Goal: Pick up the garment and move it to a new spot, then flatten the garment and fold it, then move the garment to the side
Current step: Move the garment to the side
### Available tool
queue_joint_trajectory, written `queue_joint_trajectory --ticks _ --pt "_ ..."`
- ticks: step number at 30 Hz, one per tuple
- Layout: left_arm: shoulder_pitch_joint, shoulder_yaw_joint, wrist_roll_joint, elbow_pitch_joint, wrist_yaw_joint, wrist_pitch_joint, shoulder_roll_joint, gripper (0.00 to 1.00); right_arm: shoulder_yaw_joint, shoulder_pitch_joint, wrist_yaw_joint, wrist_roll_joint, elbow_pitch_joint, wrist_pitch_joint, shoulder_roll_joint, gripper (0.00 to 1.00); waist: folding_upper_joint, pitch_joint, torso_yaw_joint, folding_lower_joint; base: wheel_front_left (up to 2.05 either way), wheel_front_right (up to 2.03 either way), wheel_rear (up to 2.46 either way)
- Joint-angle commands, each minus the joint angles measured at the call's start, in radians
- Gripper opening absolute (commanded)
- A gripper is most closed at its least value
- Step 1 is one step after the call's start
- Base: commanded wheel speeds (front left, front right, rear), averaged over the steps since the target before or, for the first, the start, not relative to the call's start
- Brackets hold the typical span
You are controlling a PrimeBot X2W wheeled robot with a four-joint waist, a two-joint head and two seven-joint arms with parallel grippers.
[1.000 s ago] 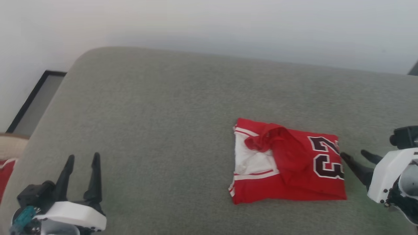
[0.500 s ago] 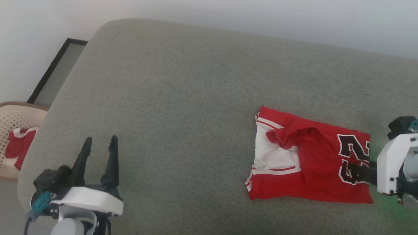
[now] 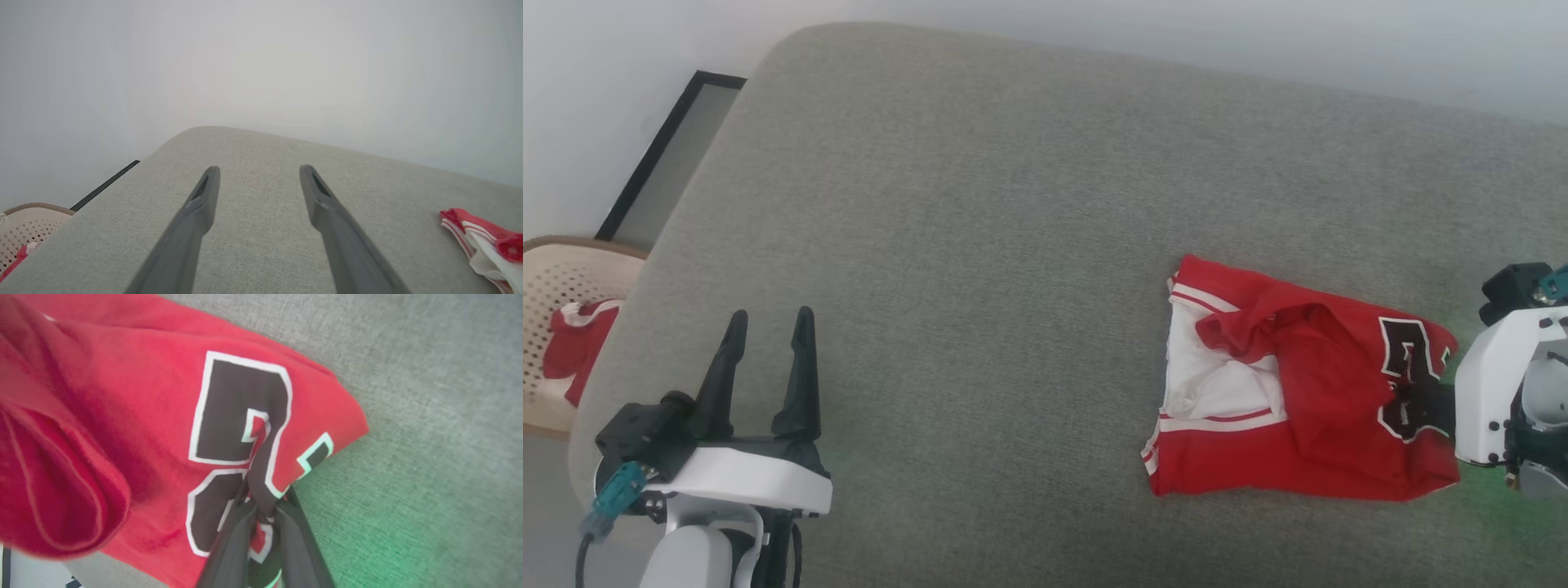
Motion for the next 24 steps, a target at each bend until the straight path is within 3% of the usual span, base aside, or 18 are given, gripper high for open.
queue_joint_trajectory --ticks 1,10,24 --pt "0.004 0.000 -0.006 0.010 -0.003 -0.005 0.007 1.00 0.000 0.002 -0.001 -0.012 0.003 0.003 -0.001 0.00 -0.0001 -0.003 -0.012 0.0000 0.00 0.00 0.00" --pt "-0.012 -0.019 -0.057 0.011 -0.003 -0.005 0.040 1.00 -0.040 -0.039 -0.001 -0.012 -0.030 0.008 -0.040 0.00 -0.0001 -0.004 -0.089 0.0000 0.00 0.00 0.00" --pt "-0.072 -0.032 -0.027 -0.011 -0.003 -0.005 0.059 1.00 -0.121 -0.188 -0.001 -0.036 0.032 -0.038 -0.205 0.00 -0.0001 0.064 -0.270 0.0000 0.00 0.00 0.00"
